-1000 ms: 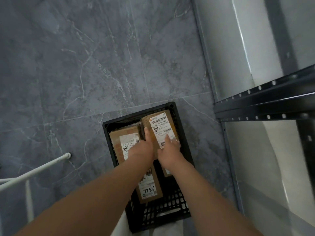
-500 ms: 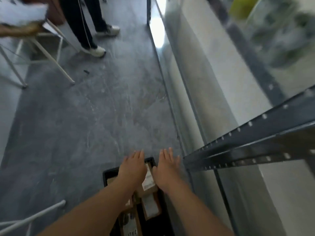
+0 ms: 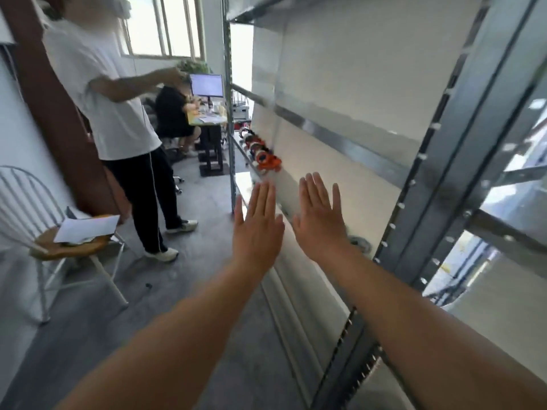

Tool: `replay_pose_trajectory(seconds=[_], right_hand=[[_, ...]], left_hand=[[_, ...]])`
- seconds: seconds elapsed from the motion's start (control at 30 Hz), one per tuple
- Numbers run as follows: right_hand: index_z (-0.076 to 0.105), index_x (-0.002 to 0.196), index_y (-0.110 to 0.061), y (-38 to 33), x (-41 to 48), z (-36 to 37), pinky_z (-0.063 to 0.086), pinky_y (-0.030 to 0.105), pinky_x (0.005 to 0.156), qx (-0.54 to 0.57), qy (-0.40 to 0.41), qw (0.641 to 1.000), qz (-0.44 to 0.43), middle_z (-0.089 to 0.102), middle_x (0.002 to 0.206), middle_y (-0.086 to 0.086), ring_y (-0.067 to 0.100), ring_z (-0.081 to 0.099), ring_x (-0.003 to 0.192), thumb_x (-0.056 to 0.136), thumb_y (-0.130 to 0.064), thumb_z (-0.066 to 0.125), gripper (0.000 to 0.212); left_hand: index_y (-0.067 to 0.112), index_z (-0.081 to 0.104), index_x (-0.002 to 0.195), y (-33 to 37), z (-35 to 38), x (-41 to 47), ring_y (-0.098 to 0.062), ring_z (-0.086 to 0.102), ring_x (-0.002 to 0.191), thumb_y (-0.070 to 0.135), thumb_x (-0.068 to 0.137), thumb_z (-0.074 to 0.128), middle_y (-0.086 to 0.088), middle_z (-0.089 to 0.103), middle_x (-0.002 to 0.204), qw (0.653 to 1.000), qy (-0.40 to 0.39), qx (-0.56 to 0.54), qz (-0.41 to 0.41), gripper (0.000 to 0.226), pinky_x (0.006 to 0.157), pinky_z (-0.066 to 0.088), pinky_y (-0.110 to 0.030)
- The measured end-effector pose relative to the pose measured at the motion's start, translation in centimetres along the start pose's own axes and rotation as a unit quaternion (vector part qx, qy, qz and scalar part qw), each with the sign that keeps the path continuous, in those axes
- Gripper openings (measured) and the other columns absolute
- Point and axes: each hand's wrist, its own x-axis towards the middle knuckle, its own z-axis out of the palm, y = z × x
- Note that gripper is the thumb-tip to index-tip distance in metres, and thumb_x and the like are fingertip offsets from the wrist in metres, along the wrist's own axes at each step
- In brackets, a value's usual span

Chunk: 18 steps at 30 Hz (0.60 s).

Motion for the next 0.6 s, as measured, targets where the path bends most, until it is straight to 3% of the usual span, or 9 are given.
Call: replay_pose_trajectory(seconds=[0.13, 0.3, 0.43, 0.6], right_hand=[[0.000, 0.155, -0.004, 1.2, 2.8, -6.1, -0.007, 0.049, 0.120, -0.037, 0.041, 0.998, 0.044, -0.005, 0.164, 0.011, 0.021, -0.013, 0.150, 0.101, -0.036, 0.030, 0.070], [0.001, 0.155, -0.004, 0.4, 4.5, -10.3, -0.009, 0.049, 0.120, -0.039, 0.096, 0.989, 0.105, -0.003, 0.164, 0.009, 0.020, -0.013, 0.150, 0.101, -0.035, 0.030, 0.068], [-0.003, 0.155, -0.005, -0.9, 4.0, -12.2, -0.009, 0.049, 0.120, -0.015, 0.077, 0.977, 0.196, -0.007, 0.164, 0.008, 0.020, -0.015, 0.150, 0.102, -0.036, 0.029, 0.069], [0.000, 0.155, -0.005, -1.9, 1.5, -14.0, -0.009, 0.050, 0.120, -0.080, 0.106, 0.964, 0.230, -0.005, 0.164, 0.008, 0.020, -0.015, 0.150, 0.102, -0.037, 0.030, 0.070]], left_hand=[[0.016, -0.004, 0.157, 0.7, -5.2, 4.7, -0.014, -0.005, 0.151, 0.036, 0.101, 0.024, 0.000, -0.004, 0.165, 0.997, 0.052, 0.001, 0.052, 0.065, 0.122, -0.007, -0.042], [0.015, -0.002, 0.156, 0.2, -9.2, 9.0, -0.015, 0.000, 0.152, 0.036, 0.100, 0.024, -0.001, 0.000, 0.165, 0.989, 0.093, -0.013, 0.113, 0.065, 0.123, 0.005, -0.047], [0.015, -0.005, 0.156, -0.6, -10.9, 9.9, -0.014, -0.005, 0.151, 0.036, 0.101, 0.024, 0.000, -0.006, 0.165, 0.981, 0.102, -0.031, 0.160, 0.066, 0.122, -0.004, -0.045], [0.015, -0.014, 0.155, -0.5, -10.7, 8.9, -0.015, -0.014, 0.150, 0.038, 0.103, 0.020, -0.001, -0.016, 0.163, 0.976, 0.068, -0.068, 0.195, 0.066, 0.120, -0.010, -0.044]])
